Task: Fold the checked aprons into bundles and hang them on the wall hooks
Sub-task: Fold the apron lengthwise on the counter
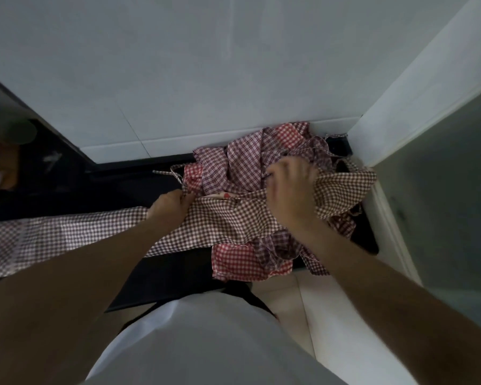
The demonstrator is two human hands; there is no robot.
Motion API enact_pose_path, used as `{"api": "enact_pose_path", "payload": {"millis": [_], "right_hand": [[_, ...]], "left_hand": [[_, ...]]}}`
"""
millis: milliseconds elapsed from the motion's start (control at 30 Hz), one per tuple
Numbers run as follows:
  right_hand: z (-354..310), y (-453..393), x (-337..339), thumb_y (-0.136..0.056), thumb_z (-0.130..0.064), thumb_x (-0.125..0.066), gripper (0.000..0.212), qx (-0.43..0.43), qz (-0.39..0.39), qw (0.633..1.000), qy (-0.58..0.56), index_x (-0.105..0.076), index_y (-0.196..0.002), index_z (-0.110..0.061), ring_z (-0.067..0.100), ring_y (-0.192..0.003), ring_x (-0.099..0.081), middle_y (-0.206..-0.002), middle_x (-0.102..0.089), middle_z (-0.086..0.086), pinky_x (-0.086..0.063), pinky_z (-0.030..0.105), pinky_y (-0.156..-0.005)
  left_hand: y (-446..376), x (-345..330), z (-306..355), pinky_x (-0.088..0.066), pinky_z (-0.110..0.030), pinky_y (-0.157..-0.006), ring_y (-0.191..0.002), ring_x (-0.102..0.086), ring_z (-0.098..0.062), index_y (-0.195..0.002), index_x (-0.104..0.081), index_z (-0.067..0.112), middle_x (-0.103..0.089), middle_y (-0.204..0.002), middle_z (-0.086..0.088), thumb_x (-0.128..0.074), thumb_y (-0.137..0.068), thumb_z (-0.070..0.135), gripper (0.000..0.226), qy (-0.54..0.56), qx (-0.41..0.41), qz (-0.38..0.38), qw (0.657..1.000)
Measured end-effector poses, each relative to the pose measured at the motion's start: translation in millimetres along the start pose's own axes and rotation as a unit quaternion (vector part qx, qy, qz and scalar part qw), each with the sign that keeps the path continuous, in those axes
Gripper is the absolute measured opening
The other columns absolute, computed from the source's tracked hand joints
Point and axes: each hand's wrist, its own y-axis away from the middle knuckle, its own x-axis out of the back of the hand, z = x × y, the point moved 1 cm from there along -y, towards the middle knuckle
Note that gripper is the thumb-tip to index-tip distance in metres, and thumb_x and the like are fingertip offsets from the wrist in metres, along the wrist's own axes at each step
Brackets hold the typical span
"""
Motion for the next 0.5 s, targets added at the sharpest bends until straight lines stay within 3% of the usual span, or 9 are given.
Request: {"api": "enact_pose_path", "payload": {"millis": [100, 200, 333, 433, 500], "right_hand": [[-56, 30, -34, -0.091, -0.016, -0.061, 0.014, 0.157, -0.053, 0.979, -0.120, -0.065, -0.103, -0.010, 0.024, -0.106, -0.052, -0.111, -0.059, 0.009, -0.043, 0.042, -0.096], [-68, 56, -68, -0.093, -0.022, -0.056, 0.031, 0.214, -0.171, 0.957, -0.094, -0.063, -0.121, -0.012, 0.025, -0.128, -0.047, -0.131, -0.057, 0.007, -0.036, 0.045, -0.111], [-45, 61, -83, -0.104, -0.050, -0.032, 0.061, 0.109, -0.216, 0.970, 0.011, -0.033, -0.155, -0.016, 0.021, -0.154, -0.011, -0.166, -0.020, 0.005, -0.013, 0.047, -0.124], [-22, 58, -82, -0.104, -0.057, -0.018, 0.065, 0.055, -0.221, 0.970, 0.084, -0.010, -0.160, -0.025, 0.023, -0.154, 0.008, -0.168, 0.001, 0.002, 0.000, 0.054, -0.123], [4, 57, -81, -0.104, -0.059, -0.015, 0.065, -0.024, -0.215, 0.970, 0.116, -0.010, -0.160, -0.026, 0.026, -0.154, 0.009, -0.168, 0.000, 0.002, 0.002, 0.056, -0.122]], "left_hand": [[1, -4, 0, -0.051, -0.040, -0.080, -0.084, -0.056, -0.024, -0.103, -0.059, 0.009, -0.059, -0.093, -0.008, -0.034, -0.102, 0.054, 0.052, 0.000, 0.016, 0.002, 1.000], [1, -7, -1, -0.052, -0.042, -0.082, -0.085, -0.059, -0.025, -0.102, -0.058, 0.011, -0.065, -0.100, -0.012, -0.031, -0.101, 0.056, 0.053, 0.001, 0.020, -0.001, 1.000], [0, -8, -1, -0.054, -0.045, -0.084, -0.091, -0.064, -0.030, -0.106, -0.059, 0.011, -0.067, -0.101, -0.013, -0.030, -0.101, 0.058, 0.056, -0.007, 0.009, -0.002, 1.000], [-3, -6, -4, -0.054, -0.045, -0.084, -0.092, -0.065, -0.031, -0.110, -0.059, 0.012, -0.068, -0.103, -0.013, -0.026, -0.100, 0.061, 0.060, -0.013, -0.003, -0.012, 1.000], [-5, -6, -10, -0.054, -0.045, -0.085, -0.093, -0.065, -0.031, -0.112, -0.058, 0.011, -0.068, -0.105, -0.014, -0.025, -0.101, 0.060, 0.060, -0.016, -0.014, -0.021, 1.000]]}}
